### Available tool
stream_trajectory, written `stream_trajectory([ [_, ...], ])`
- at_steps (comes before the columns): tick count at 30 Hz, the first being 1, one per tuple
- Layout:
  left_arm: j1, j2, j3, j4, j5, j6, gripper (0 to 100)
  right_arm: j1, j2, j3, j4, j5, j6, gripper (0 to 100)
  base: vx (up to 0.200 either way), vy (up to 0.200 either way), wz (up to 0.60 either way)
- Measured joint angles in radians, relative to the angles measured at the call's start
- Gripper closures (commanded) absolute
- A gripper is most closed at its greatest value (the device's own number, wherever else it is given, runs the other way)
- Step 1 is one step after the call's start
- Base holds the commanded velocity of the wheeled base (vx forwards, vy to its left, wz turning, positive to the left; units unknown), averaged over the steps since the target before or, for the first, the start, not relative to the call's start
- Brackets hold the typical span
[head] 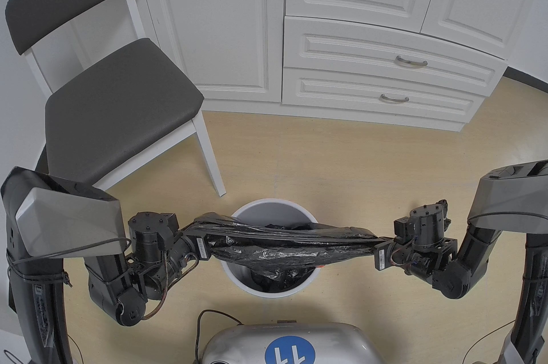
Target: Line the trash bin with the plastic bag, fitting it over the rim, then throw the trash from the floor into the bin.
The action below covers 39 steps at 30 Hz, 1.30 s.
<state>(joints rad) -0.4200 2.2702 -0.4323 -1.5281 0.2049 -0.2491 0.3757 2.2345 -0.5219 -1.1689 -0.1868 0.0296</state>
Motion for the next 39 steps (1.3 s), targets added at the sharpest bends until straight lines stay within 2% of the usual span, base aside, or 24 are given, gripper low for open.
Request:
stream_trajectory([
  [8, 0.012, -0.029, 0.026, -0.001, -0.007, 0.007, 100, 0.031, 0.013, 0.016, -0.061, -0.005, 0.001, 100, 0.0, 0.0, 0.0],
  [12, 0.015, -0.063, 0.071, -0.001, -0.066, 0.034, 100, 0.047, 0.001, 0.052, -0.075, -0.006, -0.016, 100, 0.0, 0.0, 0.0],
  [16, 0.038, -0.1, 0.142, 0.0, -0.149, 0.121, 100, 0.054, -0.023, 0.106, -0.082, -0.004, -0.093, 100, 0.0, 0.0, 0.0],
  [20, 0.076, -0.13, 0.196, 0.001, -0.191, 0.191, 100, 0.055, -0.053, 0.171, -0.086, 0.0, -0.169, 100, 0.0, 0.0, 0.0],
  [29, 0.111, -0.163, 0.264, 0.004, -0.205, 0.279, 100, 0.053, -0.106, 0.246, -0.087, 0.004, -0.233, 100, 0.0, 0.0, 0.0],
  [39, 0.114, -0.172, 0.31, -0.001, -0.216, 0.295, 100, 0.055, -0.149, 0.306, -0.079, 0.003, -0.297, 100, 0.0, 0.0, 0.0],
])
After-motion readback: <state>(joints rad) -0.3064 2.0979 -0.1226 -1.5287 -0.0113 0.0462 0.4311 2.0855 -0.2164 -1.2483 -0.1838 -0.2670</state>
